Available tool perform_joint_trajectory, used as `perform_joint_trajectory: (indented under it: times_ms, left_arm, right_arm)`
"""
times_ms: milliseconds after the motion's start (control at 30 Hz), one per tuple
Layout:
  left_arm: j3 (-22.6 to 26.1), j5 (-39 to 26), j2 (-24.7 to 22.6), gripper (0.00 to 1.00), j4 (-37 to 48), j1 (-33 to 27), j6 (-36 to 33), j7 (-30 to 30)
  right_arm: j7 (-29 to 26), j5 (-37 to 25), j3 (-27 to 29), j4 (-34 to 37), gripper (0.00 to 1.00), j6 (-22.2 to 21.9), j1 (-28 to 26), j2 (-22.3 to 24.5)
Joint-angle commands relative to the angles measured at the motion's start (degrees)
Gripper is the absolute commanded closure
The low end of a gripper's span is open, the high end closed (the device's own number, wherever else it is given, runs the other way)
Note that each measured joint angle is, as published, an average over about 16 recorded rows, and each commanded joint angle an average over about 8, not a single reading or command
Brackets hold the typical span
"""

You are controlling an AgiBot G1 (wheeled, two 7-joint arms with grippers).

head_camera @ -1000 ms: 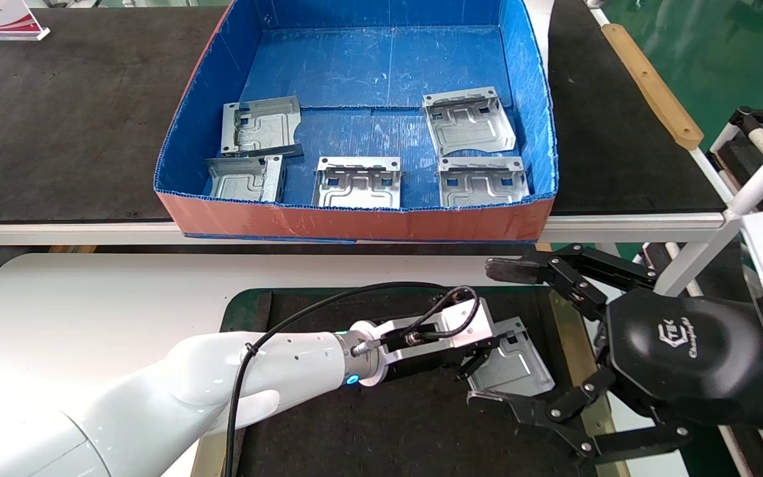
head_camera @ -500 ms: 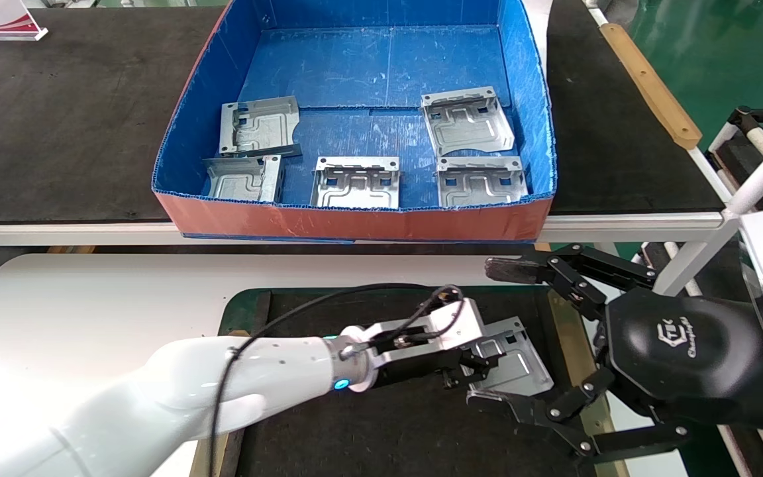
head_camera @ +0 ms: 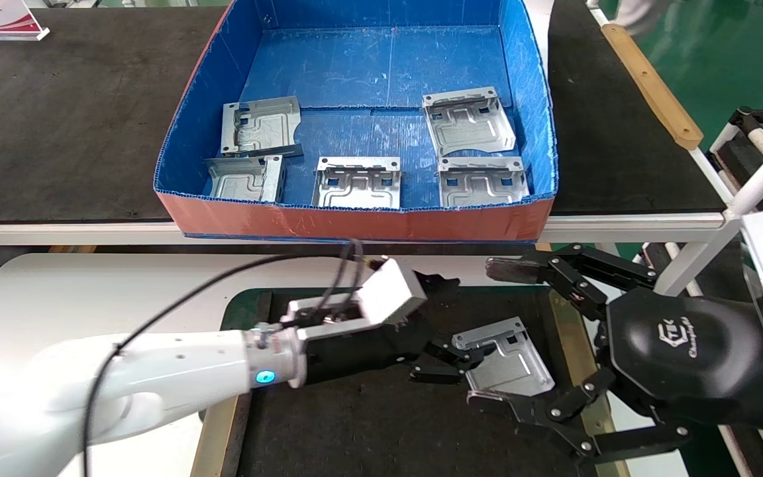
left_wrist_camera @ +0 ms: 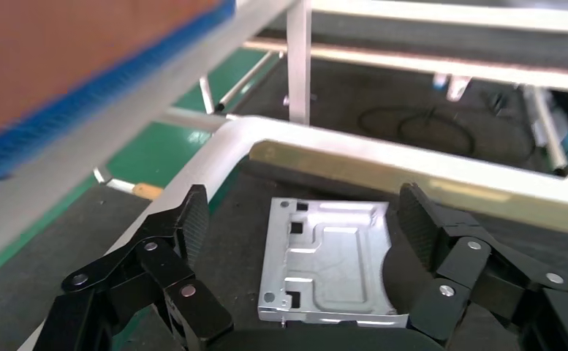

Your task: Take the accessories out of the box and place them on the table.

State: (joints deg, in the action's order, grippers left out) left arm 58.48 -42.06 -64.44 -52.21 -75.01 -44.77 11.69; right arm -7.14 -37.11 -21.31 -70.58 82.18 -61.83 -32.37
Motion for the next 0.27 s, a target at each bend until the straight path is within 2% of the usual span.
perform_joint_trajectory:
  times_ms: [33,267]
  left_arm:
    - [-2.08,0.01,1.44,0.0,-1.05,0.66,-2.0,-1.1]
    - [-7.85,0.04,5.44,0.0,-3.95,2.49,-7.57,-4.15]
  right_arm:
    - [0.0,0.0,0.0,0.0,0.0,0.0,0.0,0.0]
    - [0.0,0.0,0.0,0.0,0.0,0.0,0.0,0.0]
